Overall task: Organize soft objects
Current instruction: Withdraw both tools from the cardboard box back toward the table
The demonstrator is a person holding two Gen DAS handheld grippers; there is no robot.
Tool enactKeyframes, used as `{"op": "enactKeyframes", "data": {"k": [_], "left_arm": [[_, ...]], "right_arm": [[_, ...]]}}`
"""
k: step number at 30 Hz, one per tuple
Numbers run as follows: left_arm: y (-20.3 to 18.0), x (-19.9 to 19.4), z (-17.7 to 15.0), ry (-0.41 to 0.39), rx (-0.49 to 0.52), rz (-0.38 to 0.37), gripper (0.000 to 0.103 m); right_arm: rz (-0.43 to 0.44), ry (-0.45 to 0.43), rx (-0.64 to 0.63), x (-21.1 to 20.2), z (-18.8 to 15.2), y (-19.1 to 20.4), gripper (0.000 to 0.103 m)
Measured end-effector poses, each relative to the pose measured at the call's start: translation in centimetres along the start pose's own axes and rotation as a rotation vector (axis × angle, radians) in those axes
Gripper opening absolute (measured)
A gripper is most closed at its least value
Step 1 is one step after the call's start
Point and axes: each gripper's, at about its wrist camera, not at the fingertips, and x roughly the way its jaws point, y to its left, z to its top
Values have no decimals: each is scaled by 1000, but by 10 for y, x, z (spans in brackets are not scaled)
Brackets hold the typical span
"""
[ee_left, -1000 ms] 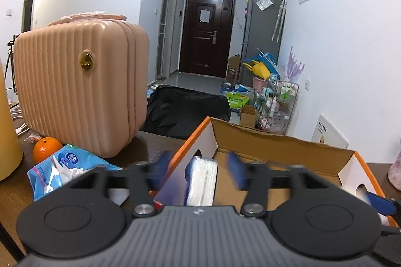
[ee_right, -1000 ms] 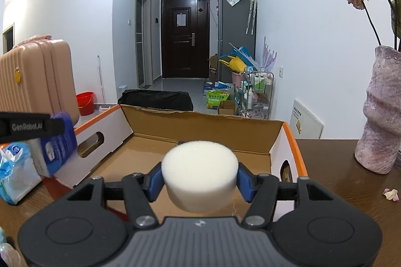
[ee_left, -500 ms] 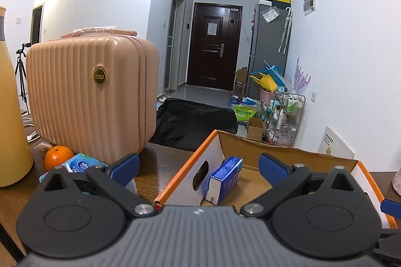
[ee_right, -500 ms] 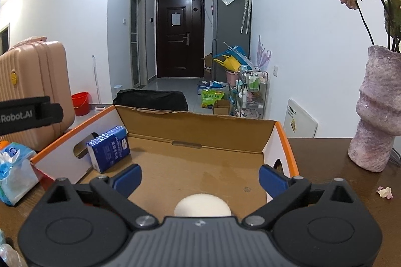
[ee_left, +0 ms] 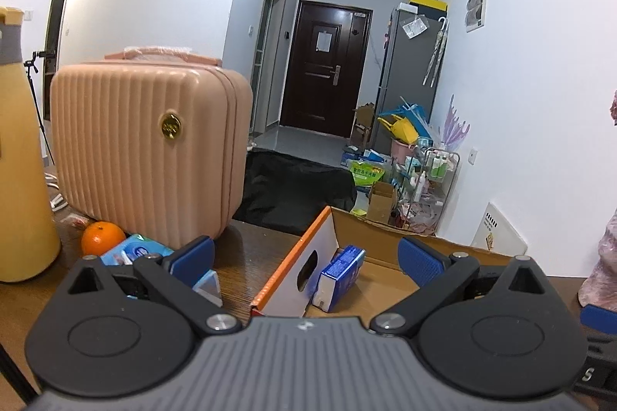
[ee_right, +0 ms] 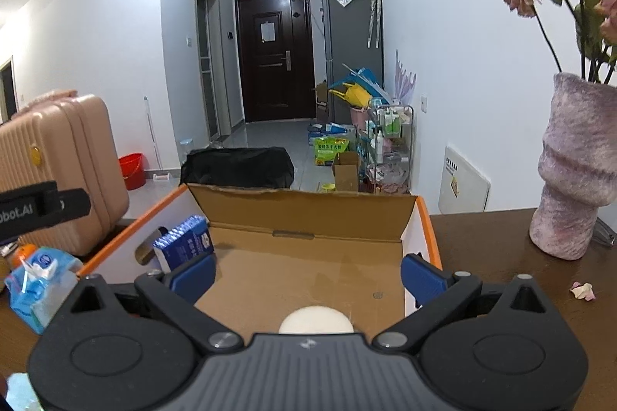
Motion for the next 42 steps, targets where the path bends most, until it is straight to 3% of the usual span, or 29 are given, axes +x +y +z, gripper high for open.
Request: {"op": "enactKeyframes", "data": {"k": [17, 42], "left_arm": [[20, -69, 0, -70, 23, -8, 103], [43, -150, -33, -105, 83, 16, 103]], "right_arm": [[41, -78, -18, -69, 5, 2, 103], [58, -98, -17, -146, -31, 4, 103]]}}
